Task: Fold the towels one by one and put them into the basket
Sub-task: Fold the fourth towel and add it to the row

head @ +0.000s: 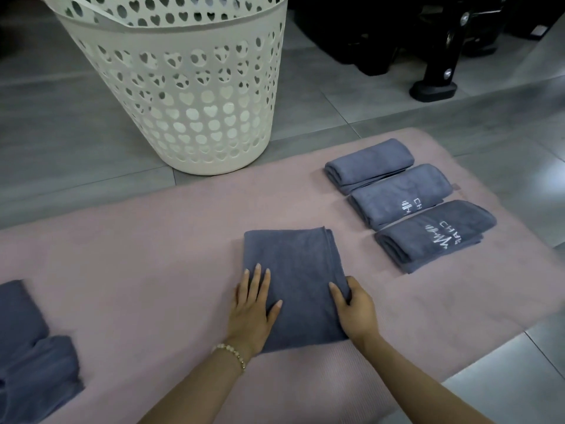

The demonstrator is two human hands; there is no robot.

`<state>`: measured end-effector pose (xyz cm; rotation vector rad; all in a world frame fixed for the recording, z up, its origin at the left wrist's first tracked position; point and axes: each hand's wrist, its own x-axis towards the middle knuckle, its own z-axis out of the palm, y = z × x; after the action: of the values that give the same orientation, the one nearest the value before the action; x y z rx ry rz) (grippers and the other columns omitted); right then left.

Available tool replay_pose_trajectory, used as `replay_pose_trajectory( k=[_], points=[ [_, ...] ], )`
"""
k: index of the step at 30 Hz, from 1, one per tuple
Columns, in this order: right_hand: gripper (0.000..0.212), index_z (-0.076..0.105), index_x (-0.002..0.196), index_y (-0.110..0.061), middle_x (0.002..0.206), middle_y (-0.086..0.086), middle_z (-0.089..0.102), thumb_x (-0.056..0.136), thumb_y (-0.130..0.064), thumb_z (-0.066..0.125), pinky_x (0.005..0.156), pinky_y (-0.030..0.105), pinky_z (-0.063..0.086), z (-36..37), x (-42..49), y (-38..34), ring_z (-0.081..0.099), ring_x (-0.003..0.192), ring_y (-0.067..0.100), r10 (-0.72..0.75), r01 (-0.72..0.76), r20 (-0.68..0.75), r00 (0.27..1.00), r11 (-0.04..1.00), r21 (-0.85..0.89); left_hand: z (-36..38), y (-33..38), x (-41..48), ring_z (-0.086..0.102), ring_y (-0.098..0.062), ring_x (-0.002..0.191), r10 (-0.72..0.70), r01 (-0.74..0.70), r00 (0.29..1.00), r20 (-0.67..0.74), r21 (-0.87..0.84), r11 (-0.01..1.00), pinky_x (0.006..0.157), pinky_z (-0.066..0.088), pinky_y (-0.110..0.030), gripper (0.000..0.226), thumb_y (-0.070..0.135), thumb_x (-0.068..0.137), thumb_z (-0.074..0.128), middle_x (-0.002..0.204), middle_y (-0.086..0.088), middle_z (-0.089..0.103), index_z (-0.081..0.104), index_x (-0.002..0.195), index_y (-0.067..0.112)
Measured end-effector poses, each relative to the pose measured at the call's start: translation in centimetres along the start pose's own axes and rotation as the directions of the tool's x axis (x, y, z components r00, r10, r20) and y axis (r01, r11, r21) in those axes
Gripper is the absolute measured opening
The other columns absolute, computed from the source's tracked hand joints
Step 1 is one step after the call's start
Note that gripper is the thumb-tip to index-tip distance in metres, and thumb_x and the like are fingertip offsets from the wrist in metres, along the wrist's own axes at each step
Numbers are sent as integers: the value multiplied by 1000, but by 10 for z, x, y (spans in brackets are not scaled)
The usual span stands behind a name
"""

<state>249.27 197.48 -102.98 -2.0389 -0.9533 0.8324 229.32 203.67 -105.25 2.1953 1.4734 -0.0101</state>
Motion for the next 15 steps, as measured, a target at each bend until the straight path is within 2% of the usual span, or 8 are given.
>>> replay_pose_trajectory(
  k=[2,3,5,7,9,11,13,15],
  points=[
    [10,57,88,-17,79,-5,65,93,-26,57,67,31,50,-8,3,7,61,74,15,52,-53,32,998,998,38,1,4,1,2,-20,141,-53,53,998,21,-26,998,109,31,-44,83,66,87,-14,155,-2,2,4,151,17],
    [10,56,84,-20,77,-5,65,92,-24,59,65,28,49,-9,2,8,60,72,16,69,-70,21,997,996,48,1,5,1,2,-21,141,-65,66,998,24,-27,997,110,31,-44,78,65,88,-12,155,-2,1,2,151,19],
    [15,54,78,-22,73,-4,62,88,-26,65,65,31,47,-11,0,11,56,67,16,96,-95,-54,994,995,28,3,6,2,-18,-18,143,-63,65,998,21,-66,996,119,11,-42,72,67,87,-5,150,7,-27,-25,144,29],
    [25,52,84,-18,80,-2,59,81,-35,71,67,33,47,-11,-6,13,56,71,17,145,-150,-89,985,987,-52,0,9,5,-19,-21,144,-146,154,988,51,-215,964,119,0,-40,75,59,94,23,149,8,-35,-30,139,31],
    [46,47,93,-15,89,-1,56,73,-45,75,67,30,45,-12,-12,15,56,80,18,210,-211,-26,977,959,-188,-5,17,11,-8,-24,145,-241,236,970,32,-356,904,118,0,-38,88,53,93,40,156,-2,-20,-24,145,25],
    [56,43,98,-14,91,-2,53,71,-49,76,67,26,42,-14,-14,12,55,85,18,307,-272,89,948,921,-280,-11,25,26,7,-29,142,-359,320,933,0,-455,831,117,7,-37,96,53,88,51,155,-13,4,-13,150,16],
    [58,47,100,-11,92,0,54,70,-50,77,61,22,41,-19,-12,6,54,82,17,408,-341,172,896,883,-321,-20,23,48,28,-34,135,-479,390,878,-5,-573,721,114,23,-39,94,51,82,63,147,-17,29,13,149,8],
    [54,56,101,-5,94,2,59,70,-43,80,53,17,42,-23,-10,3,57,75,14,500,-450,230,835,861,-239,-36,18,69,54,-30,116,-508,394,857,84,-743,541,101,44,-41,77,50,74,73,129,-13,55,45,131,7]
  ],
)
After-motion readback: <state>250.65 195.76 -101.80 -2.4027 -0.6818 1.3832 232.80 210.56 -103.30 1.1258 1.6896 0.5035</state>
